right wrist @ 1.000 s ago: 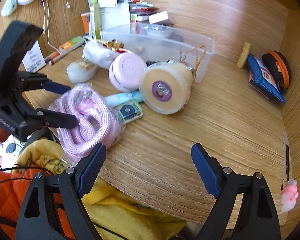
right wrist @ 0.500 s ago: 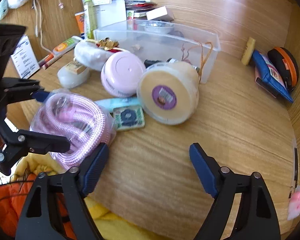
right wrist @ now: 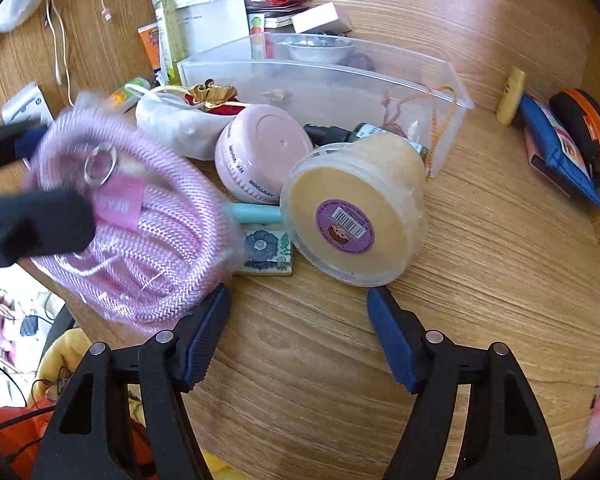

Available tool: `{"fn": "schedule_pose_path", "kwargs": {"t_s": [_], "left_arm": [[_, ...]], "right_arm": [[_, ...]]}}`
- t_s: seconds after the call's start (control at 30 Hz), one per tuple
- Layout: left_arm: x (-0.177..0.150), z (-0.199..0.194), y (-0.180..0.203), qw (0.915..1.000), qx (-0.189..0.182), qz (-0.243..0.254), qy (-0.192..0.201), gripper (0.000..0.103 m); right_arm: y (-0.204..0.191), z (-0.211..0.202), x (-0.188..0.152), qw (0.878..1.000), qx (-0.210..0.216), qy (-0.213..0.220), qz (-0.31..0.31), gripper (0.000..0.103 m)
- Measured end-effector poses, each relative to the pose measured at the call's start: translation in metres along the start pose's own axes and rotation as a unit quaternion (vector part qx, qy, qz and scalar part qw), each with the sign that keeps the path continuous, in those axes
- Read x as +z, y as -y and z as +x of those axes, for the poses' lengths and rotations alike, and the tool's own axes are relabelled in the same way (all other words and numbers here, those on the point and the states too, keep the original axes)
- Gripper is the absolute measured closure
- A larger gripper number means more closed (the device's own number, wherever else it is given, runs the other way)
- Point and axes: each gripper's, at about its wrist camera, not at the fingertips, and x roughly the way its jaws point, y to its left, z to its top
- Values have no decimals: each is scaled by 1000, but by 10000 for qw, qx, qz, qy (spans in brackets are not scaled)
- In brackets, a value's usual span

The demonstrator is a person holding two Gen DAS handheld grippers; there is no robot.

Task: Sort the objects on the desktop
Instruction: 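Move the left tool back to the desk and grasp the bagged pink rope, then lift the pink rope with the left tool while the right tool grasps the cream tub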

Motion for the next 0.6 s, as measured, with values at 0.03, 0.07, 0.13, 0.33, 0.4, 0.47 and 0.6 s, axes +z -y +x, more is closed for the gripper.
{"fn": "schedule_pose_path", "kwargs": {"t_s": [0.03,0.07,0.13,0.33,0.4,0.47,0.6], "left_arm": [[3,2,3,9999,47,94,20,49],[6,6,6,9997,120,191,34,52],[10,15,7,9995,130,267,-56,58],[4,34,-8,9973,-279,-60,-683,66],[0,36,-7,9953,-404,-74,-875,68],[-6,42,-4,9924,-460,-81,-1135,68],[-13,44,-2,9909,-464,-127,-1257,70]], "right_arm": [[0,0,0,10000,-9,6,-24,34],[0,0,0,10000,3,14,-23,33],[3,-1,-1,10000,20,16,-36,33],[18,-8,-11,9999,32,54,88,33],[19,-8,-11,9999,1,88,113,33],[16,-6,-10,9999,-40,123,114,33],[11,-5,-9,9997,-60,192,117,33]]}}
